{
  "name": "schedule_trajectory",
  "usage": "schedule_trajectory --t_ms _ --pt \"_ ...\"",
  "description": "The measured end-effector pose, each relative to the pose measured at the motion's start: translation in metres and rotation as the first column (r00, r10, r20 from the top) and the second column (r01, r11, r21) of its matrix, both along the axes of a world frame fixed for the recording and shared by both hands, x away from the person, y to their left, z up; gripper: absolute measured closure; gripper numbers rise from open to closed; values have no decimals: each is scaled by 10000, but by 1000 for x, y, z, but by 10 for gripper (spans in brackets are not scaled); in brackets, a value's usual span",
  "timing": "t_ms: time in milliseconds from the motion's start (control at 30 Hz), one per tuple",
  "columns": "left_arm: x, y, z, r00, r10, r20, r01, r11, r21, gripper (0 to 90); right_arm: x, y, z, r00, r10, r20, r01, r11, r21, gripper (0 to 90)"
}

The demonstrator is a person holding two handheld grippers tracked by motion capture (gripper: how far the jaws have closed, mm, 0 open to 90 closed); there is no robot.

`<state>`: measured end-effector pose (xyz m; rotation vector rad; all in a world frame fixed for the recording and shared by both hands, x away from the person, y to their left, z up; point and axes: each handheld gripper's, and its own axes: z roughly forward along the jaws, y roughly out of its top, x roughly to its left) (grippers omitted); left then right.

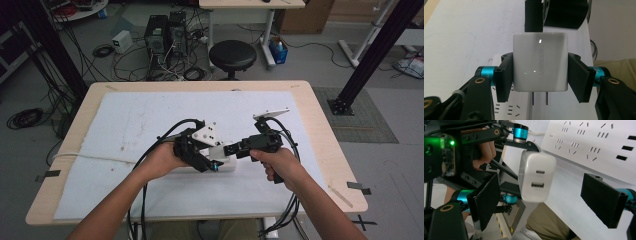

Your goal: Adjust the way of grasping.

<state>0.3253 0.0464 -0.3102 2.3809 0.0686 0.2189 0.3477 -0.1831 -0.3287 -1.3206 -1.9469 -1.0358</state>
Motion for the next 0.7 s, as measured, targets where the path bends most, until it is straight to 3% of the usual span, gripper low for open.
schedule_trajectory --t_ms 67,133,233,267,533,600,633,700 --pt "0 -1 0 10000 -39 26 39 10000 -28 424 1 4 -1 10000 18 -48 -18 10000 -36 190" --pt "0 -2 1 10000 -55 83 55 10000 -41 424 2 7 -3 9999 2 -161 0 10000 66 270" --pt "0 -2 1 9999 -28 103 30 9999 -140 424 3 9 -4 9997 -59 -221 63 9999 153 278" --pt "0 -2 2 9999 -52 145 53 9999 -124 424 4 8 -5 9993 -121 -344 129 9997 226 337" --pt "-1 -3 2 9996 -55 293 60 9999 -160 424 5 9 -13 9983 -192 -545 222 9982 549 464" --pt "-2 -3 1 9993 -67 364 70 9999 -73 424 6 10 -16 9971 -216 -726 272 9966 775 508" --pt "-2 -4 0 9991 -46 429 47 10000 -26 424 6 9 -18 9968 -264 -760 350 9929 1140 600" --pt "-2 -5 0 9986 -49 520 48 10000 23 424 7 8 -19 9950 -282 -958 402 9913 1256 613"
